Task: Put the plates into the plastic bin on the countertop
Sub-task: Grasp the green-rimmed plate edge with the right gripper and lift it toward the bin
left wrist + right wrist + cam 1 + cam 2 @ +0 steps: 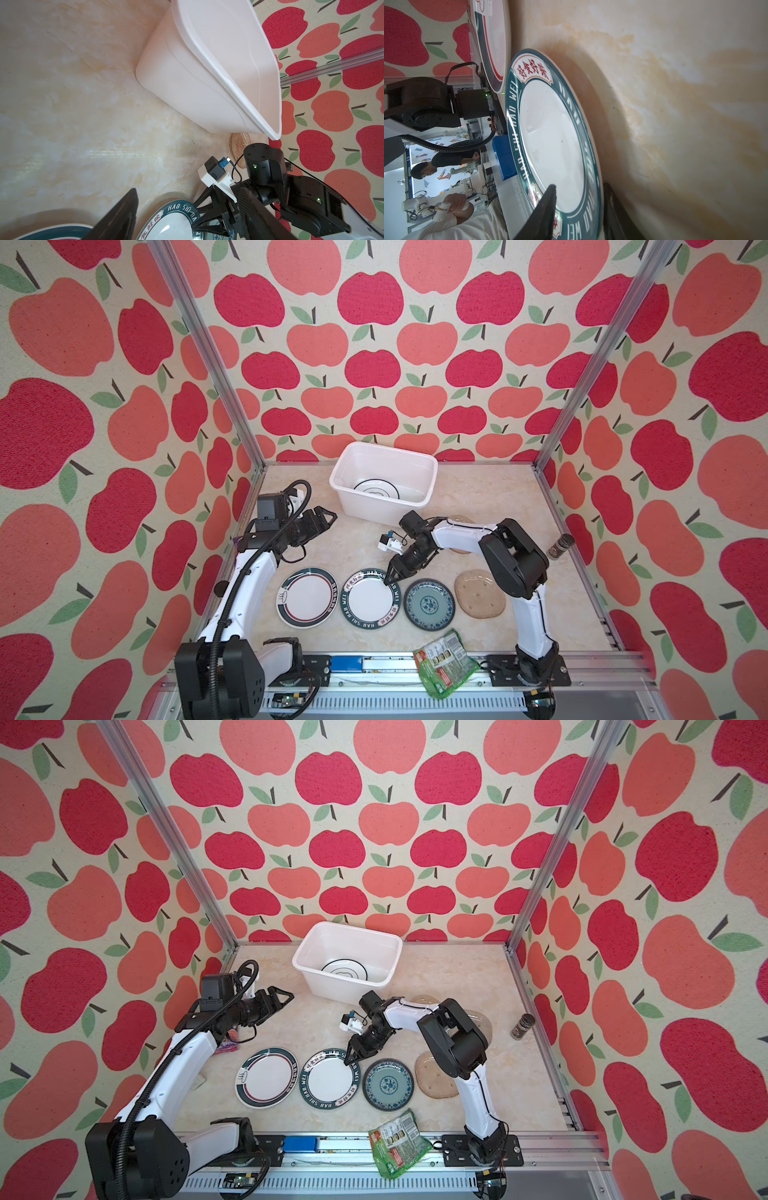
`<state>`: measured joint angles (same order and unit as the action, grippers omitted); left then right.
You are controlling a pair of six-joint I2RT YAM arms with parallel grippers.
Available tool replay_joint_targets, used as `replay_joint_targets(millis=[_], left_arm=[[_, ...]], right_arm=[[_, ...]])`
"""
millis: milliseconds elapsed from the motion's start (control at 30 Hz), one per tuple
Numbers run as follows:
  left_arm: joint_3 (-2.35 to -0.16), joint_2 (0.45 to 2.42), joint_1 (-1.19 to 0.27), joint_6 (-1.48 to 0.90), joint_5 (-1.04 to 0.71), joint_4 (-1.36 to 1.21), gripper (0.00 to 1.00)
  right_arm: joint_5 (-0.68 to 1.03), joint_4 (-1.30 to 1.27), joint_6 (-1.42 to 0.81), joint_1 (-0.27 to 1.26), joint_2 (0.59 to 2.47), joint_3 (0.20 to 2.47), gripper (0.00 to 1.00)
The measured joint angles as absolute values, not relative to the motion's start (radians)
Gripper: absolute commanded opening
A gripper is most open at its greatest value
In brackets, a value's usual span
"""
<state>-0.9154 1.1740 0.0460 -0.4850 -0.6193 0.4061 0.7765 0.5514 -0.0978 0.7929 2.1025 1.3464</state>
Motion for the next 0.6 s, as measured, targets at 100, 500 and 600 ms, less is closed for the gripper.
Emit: replay_joint_targets(millis=[100, 500, 600], left_arm=[[-0.915, 1.179, 0.05, -0.485, -0.62, 0.4, 0.78], [-0.915, 1.209, 0.073, -0.485, -0.63, 0.377, 0.79], [-0.915, 1.213, 0.077, -0.493, -0.635, 0.362, 0.79]], right_arm=[[0.783, 0.551, -0.097, 0.793, 2.107, 1.348, 0.33], [0.771, 0.545, -0.114, 0.794, 2.115, 1.348, 0.09], [0.783, 0.54, -0.121, 0.794, 2.115, 1.348, 0.09]])
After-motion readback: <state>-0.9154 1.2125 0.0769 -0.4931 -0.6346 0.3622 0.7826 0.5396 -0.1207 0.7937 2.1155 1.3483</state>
